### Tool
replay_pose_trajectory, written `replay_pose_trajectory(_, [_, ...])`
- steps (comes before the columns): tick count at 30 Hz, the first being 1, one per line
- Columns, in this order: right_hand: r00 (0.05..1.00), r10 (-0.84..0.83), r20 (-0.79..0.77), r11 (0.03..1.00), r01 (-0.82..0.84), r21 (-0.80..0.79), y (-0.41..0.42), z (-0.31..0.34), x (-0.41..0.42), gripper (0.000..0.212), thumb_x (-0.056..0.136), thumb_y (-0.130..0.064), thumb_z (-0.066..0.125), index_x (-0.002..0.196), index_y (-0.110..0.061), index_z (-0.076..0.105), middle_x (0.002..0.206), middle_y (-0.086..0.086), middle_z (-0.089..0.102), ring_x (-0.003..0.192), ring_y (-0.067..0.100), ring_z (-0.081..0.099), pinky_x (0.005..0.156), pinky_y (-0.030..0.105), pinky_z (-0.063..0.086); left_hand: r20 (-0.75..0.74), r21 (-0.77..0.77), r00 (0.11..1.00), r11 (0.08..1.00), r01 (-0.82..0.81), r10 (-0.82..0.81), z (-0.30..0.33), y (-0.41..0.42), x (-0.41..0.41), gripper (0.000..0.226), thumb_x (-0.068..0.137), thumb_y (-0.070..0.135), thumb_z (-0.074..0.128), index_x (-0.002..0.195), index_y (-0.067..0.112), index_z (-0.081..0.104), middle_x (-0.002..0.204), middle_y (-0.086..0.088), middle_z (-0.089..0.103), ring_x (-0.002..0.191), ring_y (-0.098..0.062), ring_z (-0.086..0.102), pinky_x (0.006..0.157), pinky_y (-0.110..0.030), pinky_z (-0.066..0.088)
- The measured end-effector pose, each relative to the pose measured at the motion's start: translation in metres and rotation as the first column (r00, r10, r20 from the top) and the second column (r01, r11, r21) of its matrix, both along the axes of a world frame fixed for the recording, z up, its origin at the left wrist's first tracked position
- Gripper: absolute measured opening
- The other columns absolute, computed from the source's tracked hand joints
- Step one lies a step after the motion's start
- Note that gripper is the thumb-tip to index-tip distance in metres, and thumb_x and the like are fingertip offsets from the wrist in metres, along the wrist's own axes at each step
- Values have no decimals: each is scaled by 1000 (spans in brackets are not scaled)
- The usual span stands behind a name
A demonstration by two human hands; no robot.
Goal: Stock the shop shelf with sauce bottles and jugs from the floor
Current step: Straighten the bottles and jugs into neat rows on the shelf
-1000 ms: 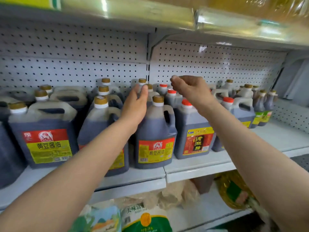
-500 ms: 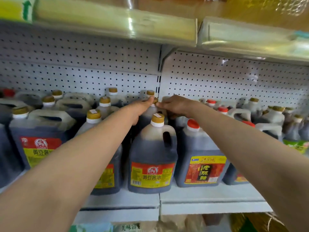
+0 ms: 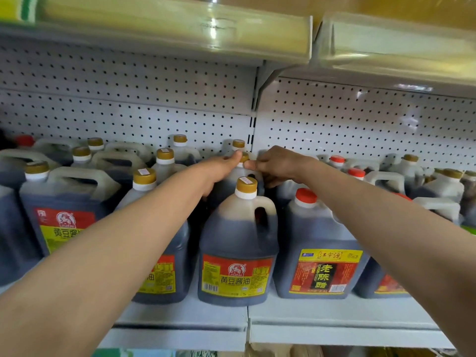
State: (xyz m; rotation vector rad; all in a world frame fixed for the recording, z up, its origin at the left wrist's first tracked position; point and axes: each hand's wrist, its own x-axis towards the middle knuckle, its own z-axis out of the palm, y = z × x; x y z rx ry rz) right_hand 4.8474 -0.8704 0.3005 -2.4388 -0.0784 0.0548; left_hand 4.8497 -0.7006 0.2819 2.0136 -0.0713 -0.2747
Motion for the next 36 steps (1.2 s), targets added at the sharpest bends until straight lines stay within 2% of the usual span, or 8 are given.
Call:
replay_pose_trajectory(5, [999,-26,21,1000,26,-2,1,-3,2,63,90,-53,65,108,7,62,88,15,67,87,32,73,82,39,62,-101,-37,995,999,-7,4,0,0,7,83,91,72,42,157,24,25,164,-9,21,150,-35,19,115,-59,20])
replay_pose_trajectory(8, [999,-27,22,1000,28,-10,2,-3,1,63,90,-54,65,109,7,62,90,16,68,85,30,74,83,40,62,-127,-58,992,998,10,-17,0,2,9,86,90,72,43,157,23,24,163,-10,22,149,-36,20,115,-60,20])
replay_pose_trajectory(16, [999,-33,31,998,35,-61,3,-2,-2,67,90,-55,64,110,9,63,93,22,72,80,32,75,85,46,61,-81,-37,996,999,20,-23,-1,3,5,83,91,71,43,156,23,27,163,-9,24,149,-34,20,116,-56,22])
replay_pose_trajectory(23, [1000,-13,-18,999,12,-34,4,4,-6,59,90,-52,66,111,2,64,100,20,71,87,32,74,86,43,61,-15,-7,1000,1000,-15,15,-2,-2,0,76,95,67,39,155,22,30,162,-11,26,148,-34,24,115,-52,25])
replay_pose_trajectory(29, [1000,-4,-3,999,4,-42,3,2,-8,61,90,-53,66,109,5,64,100,23,72,83,33,75,85,44,61,-2,-11,999,999,-49,49,-3,-5,-4,74,97,65,39,154,19,30,161,-10,28,147,-33,26,114,-47,27])
replay_pose_trajectory(34, [1000,-18,17,989,20,-146,5,5,-8,66,90,-58,61,105,6,66,97,20,73,85,29,75,89,42,60,-113,-15,994,1000,-2,0,12,3,-9,83,94,68,41,156,15,27,161,-16,25,147,-38,25,114,-57,26])
replay_pose_trajectory(36, [988,-29,149,965,66,-255,8,15,-8,69,89,-64,59,94,4,72,87,18,74,79,26,72,84,38,58,-81,-40,995,998,55,-58,30,18,-11,83,94,67,40,155,11,28,159,-20,29,145,-38,30,113,-55,31])
